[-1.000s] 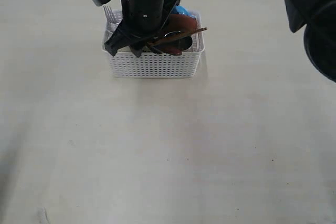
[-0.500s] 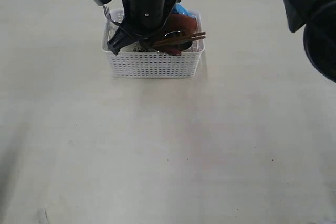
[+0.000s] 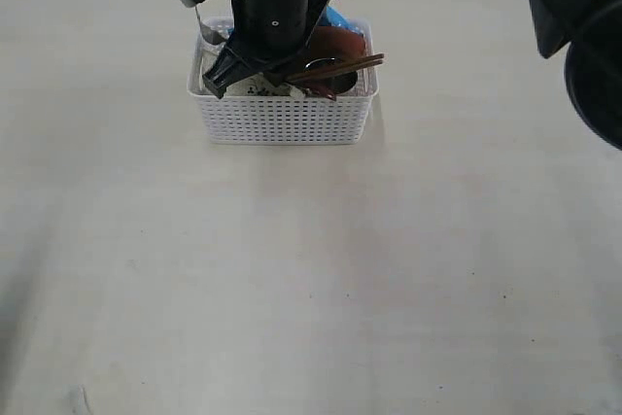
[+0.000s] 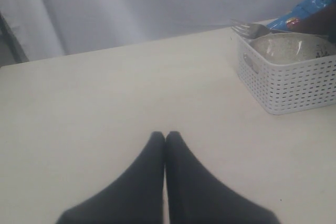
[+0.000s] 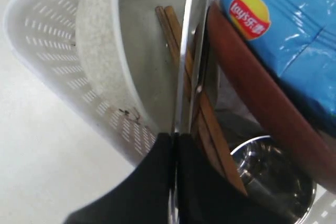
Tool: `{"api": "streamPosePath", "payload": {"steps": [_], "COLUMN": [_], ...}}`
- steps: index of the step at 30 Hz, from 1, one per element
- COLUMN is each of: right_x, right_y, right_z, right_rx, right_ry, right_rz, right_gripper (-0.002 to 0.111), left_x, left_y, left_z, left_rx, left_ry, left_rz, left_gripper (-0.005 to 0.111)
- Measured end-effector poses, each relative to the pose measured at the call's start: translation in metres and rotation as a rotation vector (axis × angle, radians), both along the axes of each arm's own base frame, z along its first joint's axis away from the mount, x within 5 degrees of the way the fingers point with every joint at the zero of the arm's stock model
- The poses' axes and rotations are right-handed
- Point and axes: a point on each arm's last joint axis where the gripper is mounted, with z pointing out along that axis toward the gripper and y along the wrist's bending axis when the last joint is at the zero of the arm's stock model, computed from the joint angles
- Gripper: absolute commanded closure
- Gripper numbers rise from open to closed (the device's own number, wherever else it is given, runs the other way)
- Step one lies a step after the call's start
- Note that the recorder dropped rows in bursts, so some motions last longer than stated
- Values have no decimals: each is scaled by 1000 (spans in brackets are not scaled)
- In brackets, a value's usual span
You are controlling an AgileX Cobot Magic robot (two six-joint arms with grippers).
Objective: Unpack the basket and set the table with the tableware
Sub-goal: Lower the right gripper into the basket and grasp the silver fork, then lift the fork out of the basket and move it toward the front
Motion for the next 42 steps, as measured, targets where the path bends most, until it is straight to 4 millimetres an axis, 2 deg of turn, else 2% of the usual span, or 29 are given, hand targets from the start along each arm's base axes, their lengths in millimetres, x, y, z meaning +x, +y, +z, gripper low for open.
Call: {"api": "streamPosePath", "payload": {"steps": [12, 20, 26, 32, 37, 39, 42], "right_x": [1, -2, -4, -14, -24, -30, -50], "right_y": [-2, -5, -6, -16, -22, -25, -25], "right_z": [3, 25, 32, 70, 88, 94, 105], "right_rx": [-13, 23, 34, 84, 119, 126, 148], "right_ry": [-19, -56, -66, -108, -76, -59, -51], "right_rz": [5, 7, 5, -17, -50, -66, -77], "right_gripper": [109, 109, 109, 109, 109, 109, 109], "left_x": [0, 0, 0, 0, 0, 0, 0], "left_y": [0, 0, 0, 0, 0, 0, 0], "left_z": [0, 0, 0, 0, 0, 0, 0], "left_rx": [0, 0, 0, 0, 0, 0, 0], "left_ry": [0, 0, 0, 0, 0, 0, 0], "left_rz": [0, 0, 0, 0, 0, 0, 0], "left_gripper": [107, 107, 107, 107, 107, 107, 107]}}
